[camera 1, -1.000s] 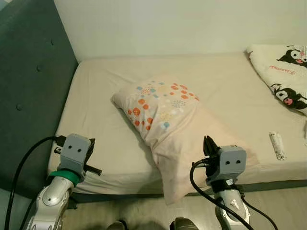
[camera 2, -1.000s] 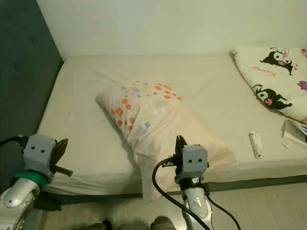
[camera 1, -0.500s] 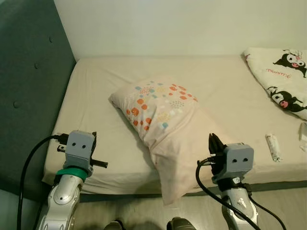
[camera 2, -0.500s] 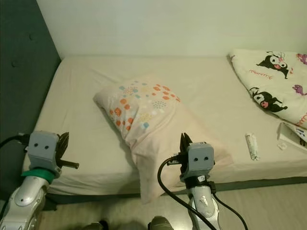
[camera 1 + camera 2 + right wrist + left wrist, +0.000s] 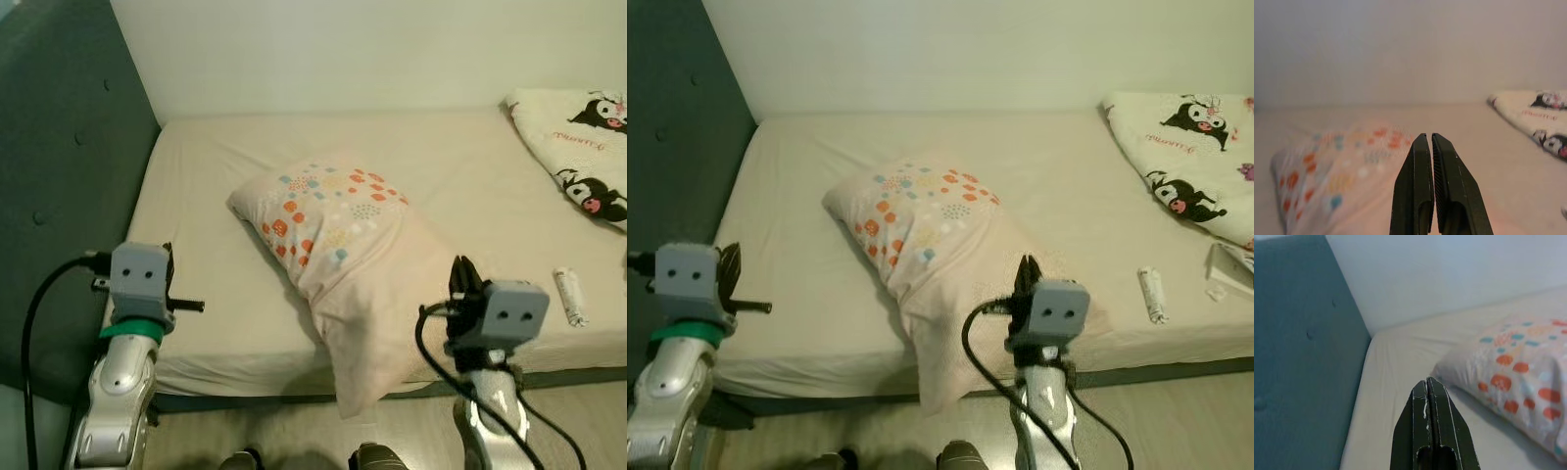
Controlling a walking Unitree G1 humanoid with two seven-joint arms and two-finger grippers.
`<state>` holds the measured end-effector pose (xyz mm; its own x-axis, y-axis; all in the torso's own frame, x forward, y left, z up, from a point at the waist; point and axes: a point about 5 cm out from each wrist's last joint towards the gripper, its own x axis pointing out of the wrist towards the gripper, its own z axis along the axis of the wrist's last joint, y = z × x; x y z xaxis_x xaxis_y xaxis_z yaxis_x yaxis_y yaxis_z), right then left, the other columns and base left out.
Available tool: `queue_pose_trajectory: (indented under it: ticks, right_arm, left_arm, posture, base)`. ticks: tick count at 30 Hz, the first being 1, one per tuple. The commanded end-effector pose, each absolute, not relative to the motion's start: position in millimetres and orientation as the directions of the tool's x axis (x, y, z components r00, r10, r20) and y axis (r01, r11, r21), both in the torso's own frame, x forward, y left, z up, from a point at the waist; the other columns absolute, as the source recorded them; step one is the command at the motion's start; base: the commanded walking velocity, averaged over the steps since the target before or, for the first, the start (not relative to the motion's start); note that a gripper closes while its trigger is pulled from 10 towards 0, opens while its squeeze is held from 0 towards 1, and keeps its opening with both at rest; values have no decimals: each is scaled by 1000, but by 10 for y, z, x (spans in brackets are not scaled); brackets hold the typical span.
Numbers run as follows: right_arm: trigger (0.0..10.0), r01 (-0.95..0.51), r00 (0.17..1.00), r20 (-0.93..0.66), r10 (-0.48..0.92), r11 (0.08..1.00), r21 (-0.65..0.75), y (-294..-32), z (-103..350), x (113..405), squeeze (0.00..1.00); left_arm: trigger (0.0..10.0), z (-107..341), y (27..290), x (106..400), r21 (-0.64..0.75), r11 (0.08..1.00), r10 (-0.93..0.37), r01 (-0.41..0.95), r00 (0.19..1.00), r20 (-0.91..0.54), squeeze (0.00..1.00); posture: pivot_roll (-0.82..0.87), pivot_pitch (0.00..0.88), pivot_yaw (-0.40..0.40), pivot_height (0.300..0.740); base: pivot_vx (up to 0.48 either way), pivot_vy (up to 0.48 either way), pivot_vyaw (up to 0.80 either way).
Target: Clean up the room
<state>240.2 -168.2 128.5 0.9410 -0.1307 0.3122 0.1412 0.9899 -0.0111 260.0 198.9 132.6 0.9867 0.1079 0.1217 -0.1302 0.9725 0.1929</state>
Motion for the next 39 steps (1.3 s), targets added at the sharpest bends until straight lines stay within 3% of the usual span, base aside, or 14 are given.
queue_pose_trajectory:
  ticks: [1,14,27,39]
  right_arm:
    - [10000,152,946,291,-142,988,-15,-1709,1262,2383,0]
    - [10000,131,965,228,-131,991,13,-1634,1106,2389,0]
    - [10000,127,966,226,-125,992,6,-1673,1136,2517,0]
    - [10000,105,968,229,-104,994,8,-1642,1193,2537,0]
  left_arm:
    - [10000,1268,1929,2589,188,975,102,-120,990,100,0]
    - [10000,1251,1940,2577,182,975,117,-131,989,85,0]
    - [10000,1070,2102,2556,109,971,221,-213,973,-66,0]
    - [10000,1219,2136,2649,115,974,199,-196,980,-16,0]
  posture:
    - [-111,0,34,740]
    - [-76,0,29,740]
    - [-60,0,16,740]
    - [-72,3,11,740]
  base:
    - [0,0,0]
    - [0,0,0]
    - [0,0,0]
    - [0,0,0]
